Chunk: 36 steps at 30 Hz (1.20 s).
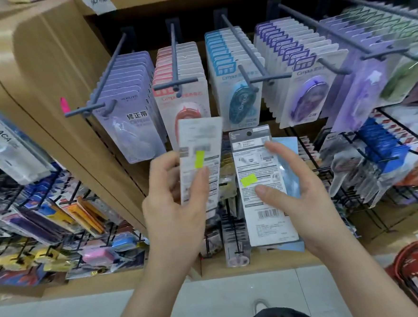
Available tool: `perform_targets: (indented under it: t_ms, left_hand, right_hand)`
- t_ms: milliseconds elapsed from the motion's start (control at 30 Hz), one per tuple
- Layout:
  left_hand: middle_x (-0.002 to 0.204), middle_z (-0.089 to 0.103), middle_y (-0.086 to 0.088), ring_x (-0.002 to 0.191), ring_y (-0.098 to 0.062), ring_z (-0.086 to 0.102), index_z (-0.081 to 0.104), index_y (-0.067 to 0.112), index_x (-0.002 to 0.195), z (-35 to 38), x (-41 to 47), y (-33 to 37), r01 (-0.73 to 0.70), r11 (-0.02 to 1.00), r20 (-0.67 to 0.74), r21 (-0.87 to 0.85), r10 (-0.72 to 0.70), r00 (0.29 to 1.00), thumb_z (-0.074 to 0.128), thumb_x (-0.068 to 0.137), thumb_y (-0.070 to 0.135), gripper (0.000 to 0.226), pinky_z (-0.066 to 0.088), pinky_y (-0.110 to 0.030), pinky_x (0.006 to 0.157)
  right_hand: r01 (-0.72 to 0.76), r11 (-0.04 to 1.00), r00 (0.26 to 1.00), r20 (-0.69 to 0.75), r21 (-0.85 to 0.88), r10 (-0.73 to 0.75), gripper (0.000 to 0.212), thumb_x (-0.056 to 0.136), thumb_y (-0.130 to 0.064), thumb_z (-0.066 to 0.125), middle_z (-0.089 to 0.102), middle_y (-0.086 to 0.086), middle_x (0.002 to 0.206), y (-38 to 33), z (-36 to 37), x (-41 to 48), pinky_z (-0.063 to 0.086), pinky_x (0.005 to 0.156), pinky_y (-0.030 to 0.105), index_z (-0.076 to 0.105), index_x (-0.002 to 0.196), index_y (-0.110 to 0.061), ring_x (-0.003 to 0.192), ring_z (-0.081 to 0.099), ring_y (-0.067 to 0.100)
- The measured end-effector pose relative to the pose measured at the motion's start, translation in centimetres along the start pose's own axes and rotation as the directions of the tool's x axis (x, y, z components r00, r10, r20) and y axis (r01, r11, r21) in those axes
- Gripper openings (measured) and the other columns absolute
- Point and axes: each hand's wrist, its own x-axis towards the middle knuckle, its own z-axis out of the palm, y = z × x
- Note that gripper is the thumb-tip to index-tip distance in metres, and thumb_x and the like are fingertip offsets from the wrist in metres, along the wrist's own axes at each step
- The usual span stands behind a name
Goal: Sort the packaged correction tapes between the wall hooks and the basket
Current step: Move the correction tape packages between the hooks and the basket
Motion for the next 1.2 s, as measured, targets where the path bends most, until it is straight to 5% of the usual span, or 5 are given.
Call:
perform_targets:
  t_ms: [167, 433, 633, 833, 1200]
  left_hand:
    - [0.120, 0.065, 0.006, 0.098, -0.023, 0.059, 0.053, 0.030, 0.131, -0.8, 0.4, -2.1, -0.617, 0.613, 0.363, 0.493, 0.500, 0.786, 0.057, 0.073, -0.010, 0.071, 0.048, -0.041, 0.078]
    - [0.125, 0.065, -0.003, 0.103, -0.025, 0.053, 0.062, 0.029, 0.131, -0.1, -0.5, -1.5, -0.588, 0.511, 0.453, 0.627, 0.375, 0.809, 0.045, 0.081, 0.002, 0.059, 0.040, -0.039, 0.080]
    - [0.151, 0.032, 0.026, 0.143, -0.002, 0.025, 0.038, 0.048, 0.141, -3.3, 0.0, 0.2, -0.248, 0.851, 0.497, 0.463, -0.017, 0.868, 0.066, 0.080, 0.027, 0.071, 0.024, -0.024, 0.115]
    - [0.096, 0.076, -0.002, 0.079, -0.016, 0.072, 0.061, 0.020, 0.118, -3.3, 0.0, -0.1, 0.589, 0.779, 0.279, -0.214, -0.530, 0.801, 0.066, 0.074, 0.027, 0.045, 0.059, -0.027, 0.064]
    - [0.070, 0.069, -0.001, 0.061, -0.011, 0.064, 0.065, 0.009, 0.080, -1.2, -0.2, -0.8, 0.542, 0.653, 0.160, -0.528, -0.550, 0.819, 0.056, 0.092, 0.023, 0.021, 0.054, -0.022, 0.055]
  right_hand:
    - [-0.134, 0.961, 0.990, -0.001, 0.243, 0.139, 0.029, 0.077, -0.012, 0.062, 0.074, -0.009, 0.095, -0.6, 0.4, -0.1, 0.053, 0.057, 0.023, 0.074, 0.089, -0.036, 0.079, 0.069, 0.015]
    - [-0.111, 0.974, 0.993, -0.023, 0.197, 0.118, 0.037, 0.068, -0.032, 0.089, 0.070, -0.012, 0.096, -0.8, 1.4, -0.8, 0.059, 0.065, 0.030, 0.066, 0.096, -0.026, 0.082, 0.069, 0.012]
    - [-0.021, 0.999, 0.999, -0.031, -0.039, 0.019, 0.037, 0.057, -0.050, 0.079, 0.062, -0.024, 0.108, -0.9, -0.5, -0.9, 0.047, 0.097, 0.038, 0.065, 0.090, -0.043, 0.113, 0.057, 0.006]
    - [0.001, 1.000, 0.999, -0.053, -0.027, -0.002, 0.036, 0.057, -0.050, 0.078, 0.061, -0.024, 0.109, -0.3, -1.3, -1.0, 0.043, 0.099, 0.034, 0.065, 0.090, -0.044, 0.117, 0.055, 0.006]
    - [-0.068, 0.995, 0.997, 0.032, -0.075, 0.070, 0.045, 0.060, -0.026, 0.088, 0.063, -0.015, 0.107, 0.0, -0.7, -3.1, 0.056, 0.087, 0.053, 0.062, 0.093, -0.042, 0.105, 0.063, 0.021]
